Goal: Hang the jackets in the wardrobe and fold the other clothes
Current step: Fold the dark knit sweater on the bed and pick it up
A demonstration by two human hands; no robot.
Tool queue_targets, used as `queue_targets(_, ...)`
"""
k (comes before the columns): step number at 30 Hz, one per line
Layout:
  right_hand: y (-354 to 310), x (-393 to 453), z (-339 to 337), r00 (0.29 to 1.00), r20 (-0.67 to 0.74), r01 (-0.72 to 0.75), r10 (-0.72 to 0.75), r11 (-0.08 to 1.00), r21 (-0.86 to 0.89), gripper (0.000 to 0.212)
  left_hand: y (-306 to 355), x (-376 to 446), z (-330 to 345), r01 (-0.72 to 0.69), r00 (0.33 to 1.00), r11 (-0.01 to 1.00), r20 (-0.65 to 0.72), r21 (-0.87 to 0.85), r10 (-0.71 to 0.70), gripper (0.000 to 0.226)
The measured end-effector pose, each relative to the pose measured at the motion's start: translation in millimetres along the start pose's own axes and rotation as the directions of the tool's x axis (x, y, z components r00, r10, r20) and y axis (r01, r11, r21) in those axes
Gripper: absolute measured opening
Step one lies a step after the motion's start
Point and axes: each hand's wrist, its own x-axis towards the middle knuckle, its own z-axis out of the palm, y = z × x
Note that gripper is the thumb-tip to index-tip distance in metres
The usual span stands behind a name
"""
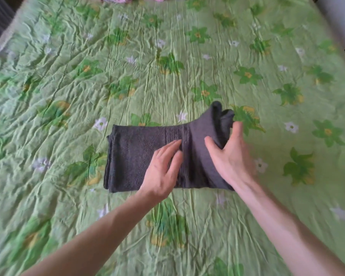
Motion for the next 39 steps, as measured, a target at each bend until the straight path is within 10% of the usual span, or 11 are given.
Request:
queue_targets(5, -59, -36, 46, 0.986, 0.068, 0.126, -0.153, 0.943, 0.307, 0.059, 36, -1, -61, 0.267, 0.961, 0.728, 0.117, -0.631, -0.251, 0.063)
queue_targets(10, -74, -53, 81, 0.857, 0.448, -0.035, -0.256, 0.838, 0.545, 0.048, -13, 3, -105, 0.397, 0.884, 0.742, 0.008, -0.540, -0.467, 0.077)
queue_targets(12, -61, -47, 91, 0.897, 0.312, 0.059, -0.313, 0.785, 0.617, 0.035, -35, 2, -113, 0.406, 0.866, 0.765, -0.056, -0.500, -0.497, 0.055)
queue_targets(15, -28, -28, 110, 0.949, -0.024, 0.304, -0.314, 0.892, 0.333, 0.034, -64, -1, -122, 0.461, 0.823, 0.713, -0.045, -0.528, -0.566, 0.037)
queue_targets(19, -5, -13, 151, 0.903, 0.144, 0.423, -0.404, 0.893, -0.151, 0.065, -79, -1, -129, 0.519, 0.759, 0.751, -0.185, -0.407, -0.625, 0.044)
queue_targets(23, -1, -19, 184, 0.892, 0.141, 0.452, -0.430, 0.865, -0.219, 0.071, -68, -12, -120, 0.426, 0.855, 0.862, -0.434, 0.275, -0.284, 0.065)
queue_targets(26, 2, -23, 196, 0.903, 0.092, 0.428, -0.420, 0.861, -0.274, 0.072, -69, -9, -102, 0.043, 0.972, 0.808, -0.210, 0.588, 0.101, 0.063)
queue_targets(39, 26, 6, 211, 0.897, 0.039, 0.441, -0.440, 0.896, -0.043, 0.073, -131, 5, -81, 0.009, 0.989, 0.795, -0.123, 0.607, 0.083, 0.076)
